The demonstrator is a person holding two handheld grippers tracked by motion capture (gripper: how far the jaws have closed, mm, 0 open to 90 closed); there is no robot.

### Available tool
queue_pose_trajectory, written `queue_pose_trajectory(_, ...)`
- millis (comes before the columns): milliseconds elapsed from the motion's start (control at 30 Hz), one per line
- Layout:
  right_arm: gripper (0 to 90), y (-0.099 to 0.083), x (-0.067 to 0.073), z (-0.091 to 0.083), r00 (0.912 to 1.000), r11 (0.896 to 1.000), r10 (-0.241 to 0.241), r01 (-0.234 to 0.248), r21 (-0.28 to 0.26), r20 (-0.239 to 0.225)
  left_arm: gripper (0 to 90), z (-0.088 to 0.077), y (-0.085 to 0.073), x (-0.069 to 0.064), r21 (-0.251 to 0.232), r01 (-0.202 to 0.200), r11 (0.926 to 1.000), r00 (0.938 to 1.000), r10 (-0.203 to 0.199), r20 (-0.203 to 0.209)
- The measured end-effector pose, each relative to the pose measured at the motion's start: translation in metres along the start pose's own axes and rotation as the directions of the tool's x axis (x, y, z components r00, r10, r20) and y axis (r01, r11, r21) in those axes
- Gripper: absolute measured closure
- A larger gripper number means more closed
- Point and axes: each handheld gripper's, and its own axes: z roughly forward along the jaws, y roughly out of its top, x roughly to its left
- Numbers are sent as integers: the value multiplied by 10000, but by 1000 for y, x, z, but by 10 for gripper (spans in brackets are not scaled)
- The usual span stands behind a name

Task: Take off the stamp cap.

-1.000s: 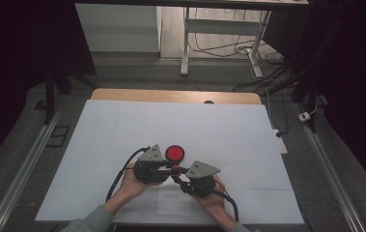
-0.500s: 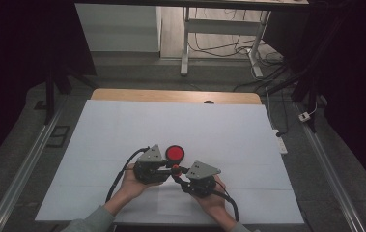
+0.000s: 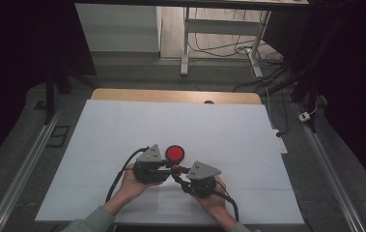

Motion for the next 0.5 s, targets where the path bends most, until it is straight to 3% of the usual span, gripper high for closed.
queue_pose_trajectory(500,648,0,1,0,9999,9999,-121,121,27,58,720,0,0,0,39,-1,10000,10000,1,30)
